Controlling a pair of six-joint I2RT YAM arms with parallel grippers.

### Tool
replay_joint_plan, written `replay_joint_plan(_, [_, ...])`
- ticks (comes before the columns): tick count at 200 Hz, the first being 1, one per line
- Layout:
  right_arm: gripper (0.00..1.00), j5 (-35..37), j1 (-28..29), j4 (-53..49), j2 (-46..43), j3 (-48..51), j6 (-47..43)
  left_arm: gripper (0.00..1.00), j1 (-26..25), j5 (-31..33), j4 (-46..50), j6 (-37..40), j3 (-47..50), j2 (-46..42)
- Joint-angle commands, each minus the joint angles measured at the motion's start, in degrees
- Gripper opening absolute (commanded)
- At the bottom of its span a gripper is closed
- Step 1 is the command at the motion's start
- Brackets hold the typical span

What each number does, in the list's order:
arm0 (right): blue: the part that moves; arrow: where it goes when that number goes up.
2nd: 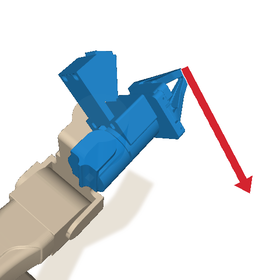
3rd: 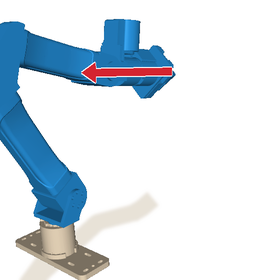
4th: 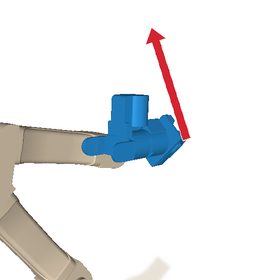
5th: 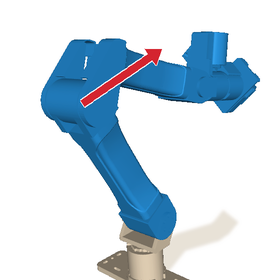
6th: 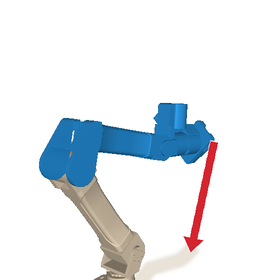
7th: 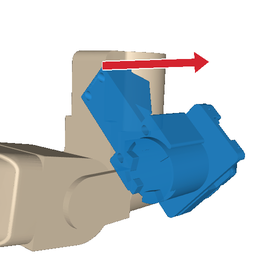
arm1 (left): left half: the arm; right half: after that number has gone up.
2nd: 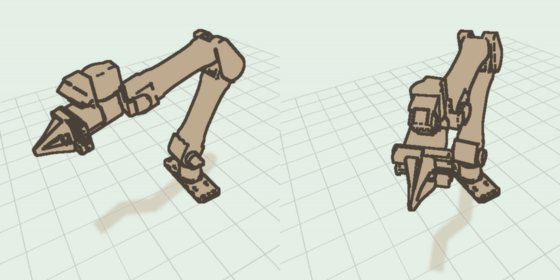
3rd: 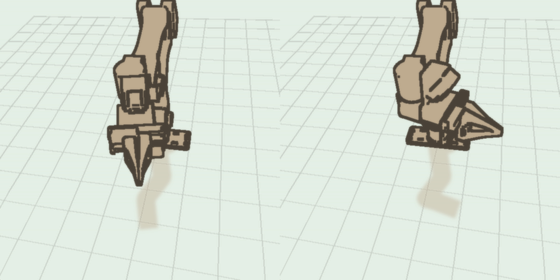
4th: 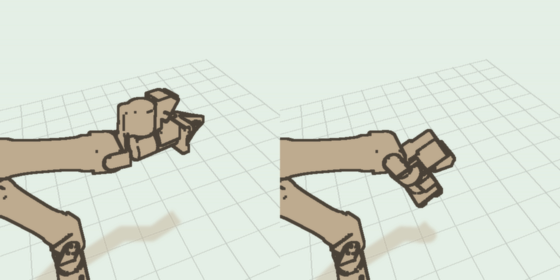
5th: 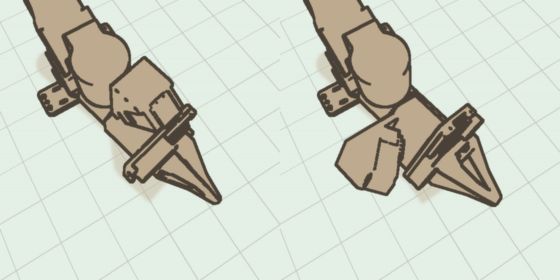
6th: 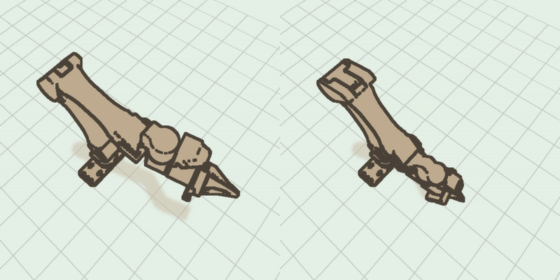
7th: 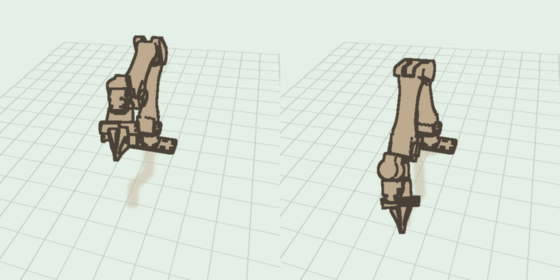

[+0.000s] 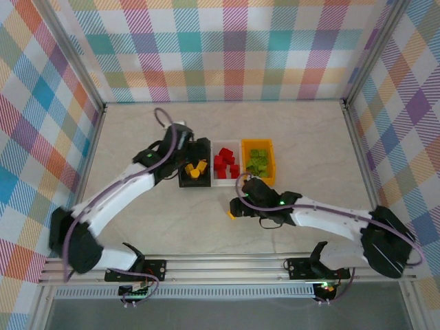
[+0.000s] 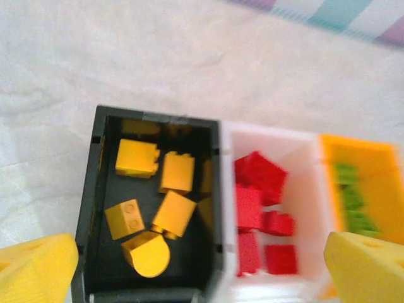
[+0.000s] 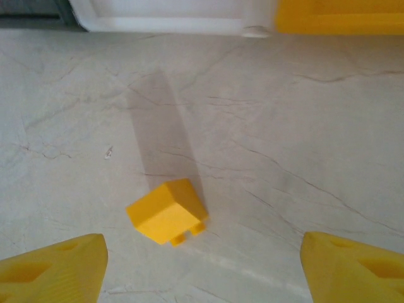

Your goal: Sort the legos into containers by color

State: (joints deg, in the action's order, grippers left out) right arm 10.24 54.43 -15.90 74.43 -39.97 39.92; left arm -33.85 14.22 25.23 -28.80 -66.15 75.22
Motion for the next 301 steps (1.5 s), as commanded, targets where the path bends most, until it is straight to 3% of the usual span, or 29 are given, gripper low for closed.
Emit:
replay_joint_plan(1, [0.81, -1.5, 1.8, 1.0, 6.8, -5.7, -4.0, 1.00, -0.8, -4.2, 2.4, -2.4, 5.1, -10.4])
replay_joint_plan(40, [0.79, 1.8, 4.2, -3.7, 16.3, -11.3, -4.8, 1.00, -1.0, -3.5, 7.7, -5.7, 14.6, -23.6])
replay_joint_plan(77, [0.70, 4.4, 6.2, -7.9, 21.8, -13.9, -4.2, 1.00, -1.1, -1.9, 10.0, -7.8, 20.0, -29.0])
replay_joint_plan(133, [0.36, 4.2, 7.0, -4.7, 21.5, -14.7, -4.4, 1.00, -1.1, -0.1, 10.8, -9.2, 23.2, -31.7])
replay_joint_plan(157, [0.31, 3.5, 7.0, -2.3, 18.8, -18.8, -7.2, 1.00, -1.0, 0.6, 10.6, -8.7, 24.9, -33.4])
replay_joint_plan(187, [0.32, 3.3, 5.6, 0.7, 21.0, -27.8, -10.9, 1.00, -1.0, -0.4, 9.8, -8.2, 27.5, -35.3])
replay_joint_plan(241, [0.39, 2.8, -0.7, -0.4, 37.4, -49.0, -12.2, 1.00, -1.1, 1.9, 11.0, -8.6, 29.8, -41.5])
replay_joint_plan(254, [0.45, 3.1, -2.0, -2.3, 41.5, -54.9, -12.2, 1.00, -1.0, 3.0, 11.2, -9.1, 30.1, -43.0])
replay_joint_plan(274, [0.71, 5.2, -2.1, -3.6, 42.8, -60.1, -13.3, 1.00, -1.0, 4.1, 12.1, -9.2, 29.8, -43.9])
replay_joint_plan(301, [0.78, 6.7, -1.2, -1.0, 35.0, -55.8, -14.6, 1.00, -1.0, 5.2, 12.4, -11.6, 29.8, -44.1])
